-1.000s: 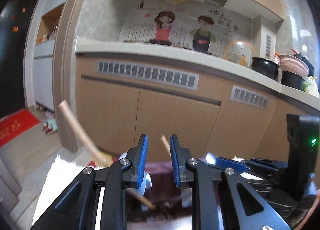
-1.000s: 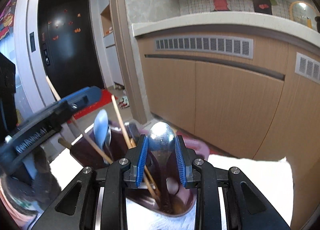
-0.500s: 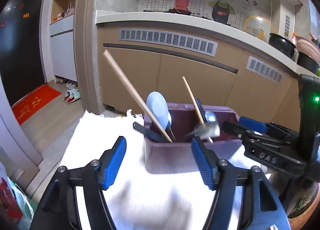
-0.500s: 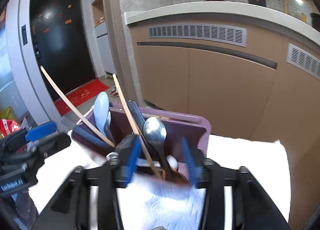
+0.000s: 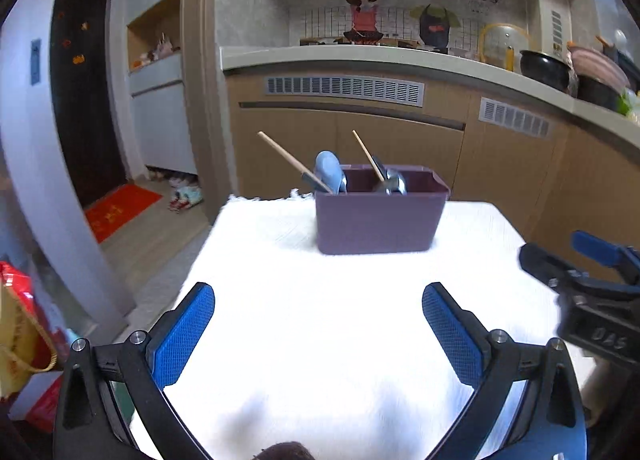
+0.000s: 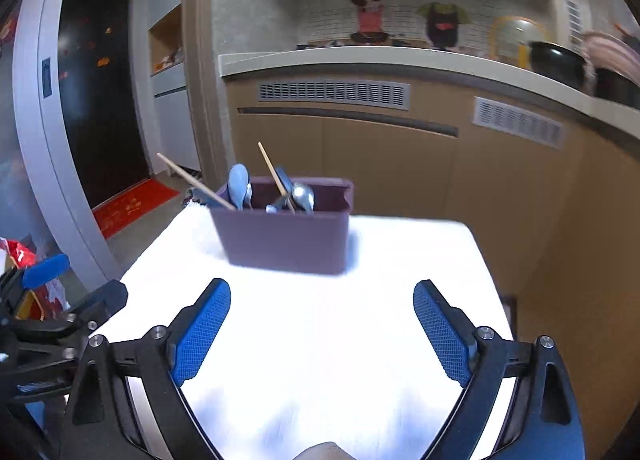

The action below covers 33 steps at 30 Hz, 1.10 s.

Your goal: Organize utensils

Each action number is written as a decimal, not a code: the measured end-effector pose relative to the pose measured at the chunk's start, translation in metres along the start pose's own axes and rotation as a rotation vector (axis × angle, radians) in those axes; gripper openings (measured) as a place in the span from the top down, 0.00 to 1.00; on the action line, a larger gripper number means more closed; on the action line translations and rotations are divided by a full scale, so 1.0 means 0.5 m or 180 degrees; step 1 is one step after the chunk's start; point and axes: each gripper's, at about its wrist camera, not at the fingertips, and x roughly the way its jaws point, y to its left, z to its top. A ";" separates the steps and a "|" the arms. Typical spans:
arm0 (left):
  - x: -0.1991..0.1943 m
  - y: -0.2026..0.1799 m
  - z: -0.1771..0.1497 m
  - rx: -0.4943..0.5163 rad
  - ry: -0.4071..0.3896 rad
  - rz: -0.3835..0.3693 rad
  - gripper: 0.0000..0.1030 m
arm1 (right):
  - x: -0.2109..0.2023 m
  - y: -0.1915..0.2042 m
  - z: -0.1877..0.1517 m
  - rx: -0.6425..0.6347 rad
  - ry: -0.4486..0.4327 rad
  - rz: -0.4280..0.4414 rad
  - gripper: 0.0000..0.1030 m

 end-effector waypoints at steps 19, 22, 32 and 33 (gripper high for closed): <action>-0.135 -0.025 -0.102 0.0102 -0.0021 0.0155 0.00 | -0.210 -0.001 -0.144 0.0087 0.0078 -0.0350 0.04; -0.132 -0.029 -0.103 0.0105 0.0002 0.0135 0.00 | -0.209 -0.008 -0.144 0.0118 0.0112 -0.0353 0.04; -0.132 -0.026 -0.099 0.0066 -0.0006 0.0110 0.00 | -0.203 -0.009 -0.136 0.0089 0.0116 -0.0333 0.04; -0.132 -0.027 -0.099 0.0069 -0.0004 0.0104 0.00 | -0.204 -0.010 -0.134 0.0089 0.0112 -0.0334 0.04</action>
